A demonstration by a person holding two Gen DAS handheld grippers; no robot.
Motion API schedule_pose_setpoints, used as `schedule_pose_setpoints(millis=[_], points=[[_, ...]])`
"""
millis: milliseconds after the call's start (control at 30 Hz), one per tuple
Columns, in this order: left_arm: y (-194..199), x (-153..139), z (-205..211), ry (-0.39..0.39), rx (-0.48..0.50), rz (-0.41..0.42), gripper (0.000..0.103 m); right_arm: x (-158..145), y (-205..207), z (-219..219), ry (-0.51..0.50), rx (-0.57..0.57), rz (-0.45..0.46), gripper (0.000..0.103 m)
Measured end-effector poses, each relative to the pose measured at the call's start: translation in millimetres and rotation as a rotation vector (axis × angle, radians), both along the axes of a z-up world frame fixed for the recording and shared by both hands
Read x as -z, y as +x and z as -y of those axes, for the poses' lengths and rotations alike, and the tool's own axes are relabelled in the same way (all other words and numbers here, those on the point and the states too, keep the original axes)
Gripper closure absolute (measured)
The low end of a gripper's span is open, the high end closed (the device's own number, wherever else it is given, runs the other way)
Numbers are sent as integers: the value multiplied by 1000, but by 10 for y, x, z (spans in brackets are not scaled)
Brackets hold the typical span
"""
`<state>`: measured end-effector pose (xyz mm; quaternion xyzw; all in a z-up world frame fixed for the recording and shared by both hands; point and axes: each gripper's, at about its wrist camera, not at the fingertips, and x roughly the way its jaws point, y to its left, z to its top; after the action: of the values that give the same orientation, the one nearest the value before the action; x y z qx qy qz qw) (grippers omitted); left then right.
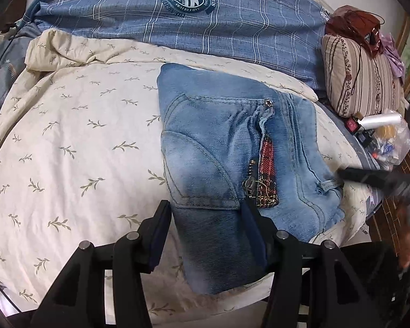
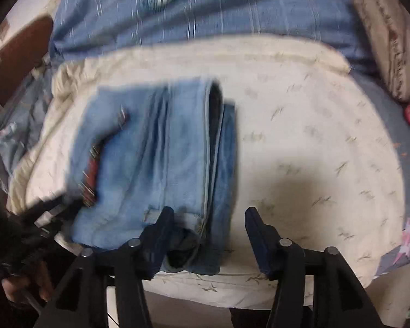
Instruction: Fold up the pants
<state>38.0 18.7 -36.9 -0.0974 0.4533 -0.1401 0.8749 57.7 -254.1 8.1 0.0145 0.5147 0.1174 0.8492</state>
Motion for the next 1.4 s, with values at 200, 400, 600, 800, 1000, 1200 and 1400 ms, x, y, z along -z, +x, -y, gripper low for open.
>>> schedule_pose_setpoints(millis=[200,400,600,800,1000,1200,1400], points=[[-4,-10,17,8,-2,-1,47,-257,31,-158,270,-72,21,41],[-15,-66,12,22,-6,-5,40,436,245,-63,345,-17,-169,44],[-43,-362,-332,-115,-75,60,23,51,138,133,386,-23,-61,35],[347,-139,-625,-257,-131,-61,21,111,301,497,368,119,-51,26],[534,32,-351,-277,-81,-108,21,389,437,466,455,84,-125,26],[611,156,-116,-264,-62,-149,40,599,467,100,391,-9,-145,50],[508,-140,187,-101,10,-67,76,416,362,-149,262,-66,-89,77]])
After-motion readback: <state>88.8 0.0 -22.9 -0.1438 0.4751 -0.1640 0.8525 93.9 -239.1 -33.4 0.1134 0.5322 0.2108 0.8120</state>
